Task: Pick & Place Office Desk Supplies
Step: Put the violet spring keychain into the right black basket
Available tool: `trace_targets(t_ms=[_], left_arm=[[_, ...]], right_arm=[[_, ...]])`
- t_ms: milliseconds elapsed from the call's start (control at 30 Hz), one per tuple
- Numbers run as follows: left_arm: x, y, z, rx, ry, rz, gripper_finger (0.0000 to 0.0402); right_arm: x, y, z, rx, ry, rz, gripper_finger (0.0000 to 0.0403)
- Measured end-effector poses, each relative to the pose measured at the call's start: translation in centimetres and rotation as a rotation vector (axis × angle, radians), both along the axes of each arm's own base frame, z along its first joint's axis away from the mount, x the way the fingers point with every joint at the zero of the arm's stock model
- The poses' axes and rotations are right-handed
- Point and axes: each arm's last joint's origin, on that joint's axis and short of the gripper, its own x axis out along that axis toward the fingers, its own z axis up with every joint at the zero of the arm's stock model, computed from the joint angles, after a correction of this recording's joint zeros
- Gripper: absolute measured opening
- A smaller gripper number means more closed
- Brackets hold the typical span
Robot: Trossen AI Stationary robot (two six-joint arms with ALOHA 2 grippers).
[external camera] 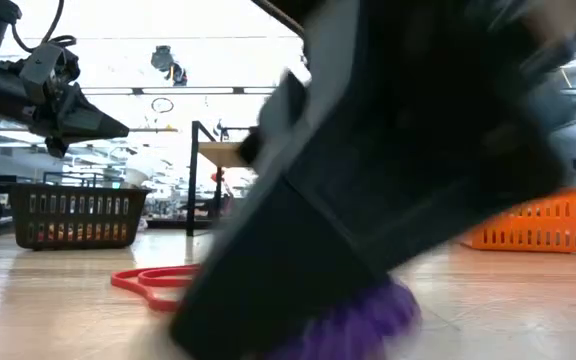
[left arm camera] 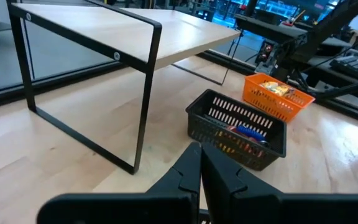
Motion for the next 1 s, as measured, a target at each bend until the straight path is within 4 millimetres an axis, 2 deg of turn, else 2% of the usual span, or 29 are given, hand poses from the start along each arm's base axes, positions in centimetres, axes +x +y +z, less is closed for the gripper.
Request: trace_targets(t_ms=[133, 267, 367, 467, 633, 700, 833, 1000], left_arm=[[0.0, 0.0, 0.0, 0.017, 0.007, -0.004, 0.001], [0.0, 0.0, 0.0, 0.042, 0.016, -0.009, 0.001], [0.0, 0.0, 0.0, 0.062, 0.024, -0.012, 0.001], [0.0, 0.0, 0.0, 0.068, 0.026, -0.013, 0.001], [0.0, 0.0, 0.0, 0.088, 0.029, -0.017, 0.001], [0.0, 0.0, 0.1, 0.089, 0.024, -0.018, 0.001], [0.0, 0.0, 0.1, 0.088, 0.019, -0.018, 0.001], [0.0, 0.0, 0.1, 0.094, 0.019, -0.018, 0.001]], right_arm=[[-0.8, -2.2, 1.7, -0.228, 0.06, -0.128, 0.0001], [-1.9, -3.9, 3.9, -0.331, 0.099, -0.2, 0.0001], [-2.7, -5.0, 5.3, -0.331, 0.092, -0.202, 0.0001], [-3.0, -5.3, 7.4, -0.258, 0.027, -0.202, 0.0], [-4.4, -5.8, 9.1, -0.242, 0.003, -0.18, 0.0001], [-4.9, -6.1, 10.5, -0.232, -0.039, -0.176, 0.0007], [-6.7, -7.0, 12.2, -0.251, -0.017, -0.191, 0.0047], [-9.0, -9.5, 13.3, -0.258, 0.08, -0.323, 0.0128]])
